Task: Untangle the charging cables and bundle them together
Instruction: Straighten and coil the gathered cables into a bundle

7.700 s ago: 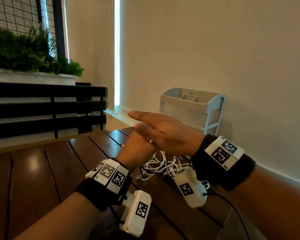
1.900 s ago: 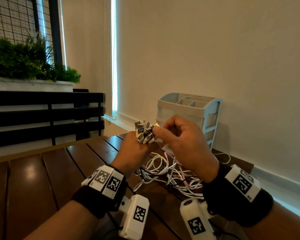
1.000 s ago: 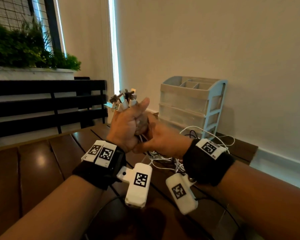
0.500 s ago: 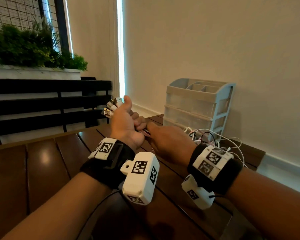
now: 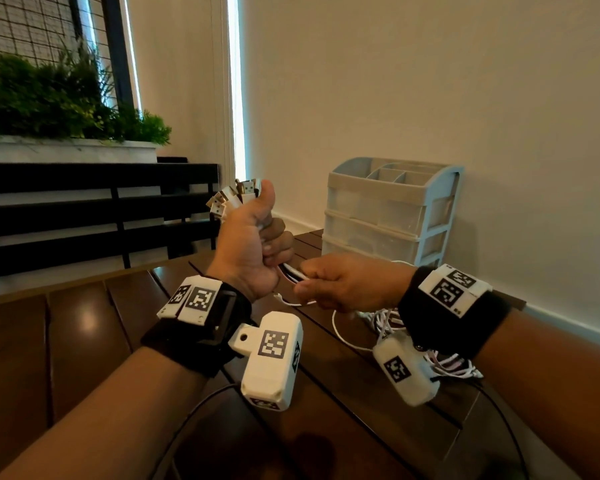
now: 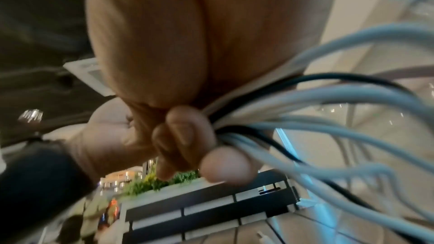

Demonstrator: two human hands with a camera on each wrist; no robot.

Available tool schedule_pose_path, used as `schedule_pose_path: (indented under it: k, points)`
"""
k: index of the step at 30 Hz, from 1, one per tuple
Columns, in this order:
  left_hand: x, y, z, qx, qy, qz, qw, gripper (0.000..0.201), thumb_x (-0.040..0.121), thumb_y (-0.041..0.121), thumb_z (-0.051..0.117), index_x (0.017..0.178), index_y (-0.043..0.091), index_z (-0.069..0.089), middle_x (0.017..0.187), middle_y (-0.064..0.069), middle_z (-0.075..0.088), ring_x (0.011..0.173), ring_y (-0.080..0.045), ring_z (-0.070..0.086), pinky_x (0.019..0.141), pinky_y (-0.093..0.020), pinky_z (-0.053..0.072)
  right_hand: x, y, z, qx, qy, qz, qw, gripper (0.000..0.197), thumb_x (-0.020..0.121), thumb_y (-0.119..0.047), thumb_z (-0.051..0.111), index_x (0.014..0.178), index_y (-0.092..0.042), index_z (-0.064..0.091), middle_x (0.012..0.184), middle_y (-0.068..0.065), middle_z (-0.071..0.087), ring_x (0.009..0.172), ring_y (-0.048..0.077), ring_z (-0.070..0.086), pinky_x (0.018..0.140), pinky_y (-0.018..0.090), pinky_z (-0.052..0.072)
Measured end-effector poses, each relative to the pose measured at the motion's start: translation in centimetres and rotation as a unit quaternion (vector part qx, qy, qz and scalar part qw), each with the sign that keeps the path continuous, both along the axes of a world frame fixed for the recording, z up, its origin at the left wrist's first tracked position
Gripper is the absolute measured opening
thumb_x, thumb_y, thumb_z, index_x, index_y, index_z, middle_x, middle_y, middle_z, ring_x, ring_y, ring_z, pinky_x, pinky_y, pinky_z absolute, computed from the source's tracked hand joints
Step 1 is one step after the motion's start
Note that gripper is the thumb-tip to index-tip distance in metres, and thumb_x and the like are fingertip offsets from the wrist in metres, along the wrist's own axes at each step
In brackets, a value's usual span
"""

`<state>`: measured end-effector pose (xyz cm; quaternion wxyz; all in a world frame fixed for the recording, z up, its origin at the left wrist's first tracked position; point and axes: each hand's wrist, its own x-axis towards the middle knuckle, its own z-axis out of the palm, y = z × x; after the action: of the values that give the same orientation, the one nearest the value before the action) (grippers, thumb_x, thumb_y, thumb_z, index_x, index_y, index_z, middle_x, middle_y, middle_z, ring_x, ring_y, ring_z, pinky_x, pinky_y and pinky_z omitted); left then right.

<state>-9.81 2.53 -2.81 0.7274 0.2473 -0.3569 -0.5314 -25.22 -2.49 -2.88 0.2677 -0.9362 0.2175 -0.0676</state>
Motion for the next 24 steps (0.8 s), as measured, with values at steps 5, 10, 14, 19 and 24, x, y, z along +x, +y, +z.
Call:
schedule_pose_path:
  k: [5, 10, 14, 19, 24]
  points:
    - [0.9, -0.4, -0.4, 0.033, -0.066, -0.01, 0.997, 0.052, 0.092, 0.042, 0.057, 0.05, 0.021, 0.036, 0.042, 0.007, 0.025, 0.032, -0.006, 0.022, 0.032, -0.015, 0.016, -1.0, -0.7, -0.3, -0.197, 0.097, 0.013, 0.975, 0.026, 0.099, -0.043, 0.04, 0.074, -0.034, 0.041, 0.071, -0.008, 0.049, 0.064, 0.007, 0.046, 0.064, 0.024, 0.038]
    - [0.8, -0.7, -1.2, 0.095, -0.17, 0.015, 0.981, 0.037, 0.089, 0.036, 0.065, 0.065, 0.021, 0.041, 0.045, 0.007, 0.029, 0.033, -0.007, 0.024, 0.032, -0.016, 0.019, -1.3, -1.5, -0.5, -0.313, 0.127, -0.001, 0.941, 0.031, 0.096, -0.05, 0.038, 0.088, -0.022, 0.047, 0.073, -0.002, 0.053, 0.063, 0.013, 0.048, 0.062, 0.027, 0.04]
    - [1.3, -0.7, -1.3, 0.131, -0.185, 0.0, 0.974, 0.035, 0.089, 0.036, 0.065, 0.068, 0.019, 0.042, 0.045, 0.007, 0.027, 0.034, -0.006, 0.022, 0.032, -0.015, 0.019, -1.7, -1.9, 0.3, -0.313, 0.15, 0.002, 0.938, 0.036, 0.096, -0.05, 0.04, 0.097, -0.017, 0.054, 0.079, 0.001, 0.057, 0.069, 0.016, 0.053, 0.064, 0.028, 0.043]
    - [0.7, -0.7, -1.2, 0.121, -0.235, 0.007, 0.964, 0.034, 0.079, 0.037, 0.073, 0.074, 0.02, 0.044, 0.048, 0.006, 0.033, 0.038, -0.007, 0.029, 0.033, -0.016, 0.022, -1.6, -1.5, 0.8, -0.313, 0.174, 0.0, 0.934, 0.023, 0.097, -0.044, 0.043, 0.093, -0.022, 0.049, 0.071, -0.009, 0.048, 0.063, 0.007, 0.046, 0.059, 0.019, 0.033]
    - [0.1, -0.5, -1.1, 0.103, -0.262, 0.015, 0.959, 0.033, 0.071, 0.037, 0.076, 0.087, 0.016, 0.057, 0.072, -0.007, 0.059, 0.069, -0.028, 0.064, 0.061, -0.034, 0.056, -1.3, -1.1, 2.0, -0.347, 0.197, 0.014, 0.917, 0.03, 0.098, -0.041, 0.045, 0.103, -0.014, 0.055, 0.068, -0.014, 0.045, 0.059, 0.001, 0.045, 0.059, 0.017, 0.037]
